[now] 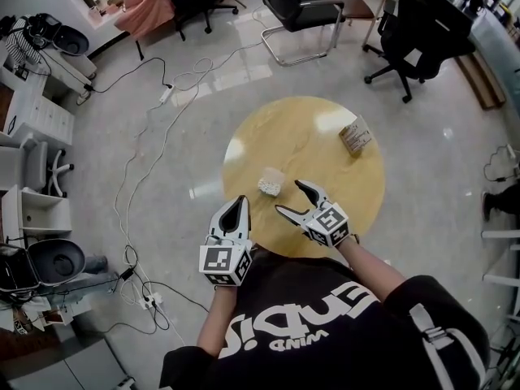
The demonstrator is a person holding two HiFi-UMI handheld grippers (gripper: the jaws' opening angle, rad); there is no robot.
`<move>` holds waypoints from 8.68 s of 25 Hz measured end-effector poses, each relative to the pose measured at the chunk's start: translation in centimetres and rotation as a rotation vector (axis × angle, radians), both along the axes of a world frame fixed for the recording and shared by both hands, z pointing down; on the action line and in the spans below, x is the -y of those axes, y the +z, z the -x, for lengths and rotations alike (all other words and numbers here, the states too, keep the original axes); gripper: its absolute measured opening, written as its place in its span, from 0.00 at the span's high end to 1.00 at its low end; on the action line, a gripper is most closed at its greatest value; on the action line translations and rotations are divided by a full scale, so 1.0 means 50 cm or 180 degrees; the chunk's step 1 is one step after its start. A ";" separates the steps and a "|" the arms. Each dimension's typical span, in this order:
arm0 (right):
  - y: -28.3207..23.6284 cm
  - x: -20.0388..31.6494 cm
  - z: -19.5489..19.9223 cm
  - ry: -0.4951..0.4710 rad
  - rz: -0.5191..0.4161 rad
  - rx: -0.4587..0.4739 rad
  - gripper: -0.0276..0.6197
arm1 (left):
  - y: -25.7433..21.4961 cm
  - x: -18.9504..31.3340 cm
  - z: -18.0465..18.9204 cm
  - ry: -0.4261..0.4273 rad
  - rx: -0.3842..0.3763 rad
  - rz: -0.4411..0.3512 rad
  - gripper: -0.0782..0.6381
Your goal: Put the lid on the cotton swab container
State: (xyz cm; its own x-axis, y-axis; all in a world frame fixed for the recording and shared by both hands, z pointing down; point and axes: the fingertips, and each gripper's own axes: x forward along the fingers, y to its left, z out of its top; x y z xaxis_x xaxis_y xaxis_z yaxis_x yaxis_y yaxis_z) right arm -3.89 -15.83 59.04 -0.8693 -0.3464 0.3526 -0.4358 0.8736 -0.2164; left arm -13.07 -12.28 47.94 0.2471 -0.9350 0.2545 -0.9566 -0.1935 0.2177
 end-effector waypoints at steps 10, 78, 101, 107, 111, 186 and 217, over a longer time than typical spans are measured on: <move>0.161 0.029 0.019 -0.0040 0.0181 -0.0457 0.41 | 0.017 -0.010 0.016 -0.0060 0.0063 0.0081 0.88; 0.240 0.034 0.092 -0.0403 0.0155 -0.0883 0.64 | 0.176 0.136 -0.038 0.0951 0.0125 0.0359 0.67; 0.247 0.033 0.089 -0.0417 0.0142 -0.0929 0.64 | 0.278 0.257 -0.074 0.1097 0.0153 0.0672 0.67; 0.243 0.031 0.089 -0.0419 0.0149 -0.0942 0.64 | 0.273 0.252 -0.073 0.1089 0.0143 0.0653 0.67; 0.250 0.033 0.086 -0.0423 0.0136 -0.0952 0.64 | 0.276 0.243 -0.072 0.1096 0.0138 0.0607 0.67; 0.228 0.000 0.003 -0.0337 0.0236 -0.0998 0.64 | 0.343 0.104 -0.032 0.0994 0.0389 0.1222 0.67; -0.143 -0.002 -0.161 0.0608 -0.0237 0.0184 0.80 | 0.097 -0.048 -0.024 0.0262 0.0139 0.0319 0.74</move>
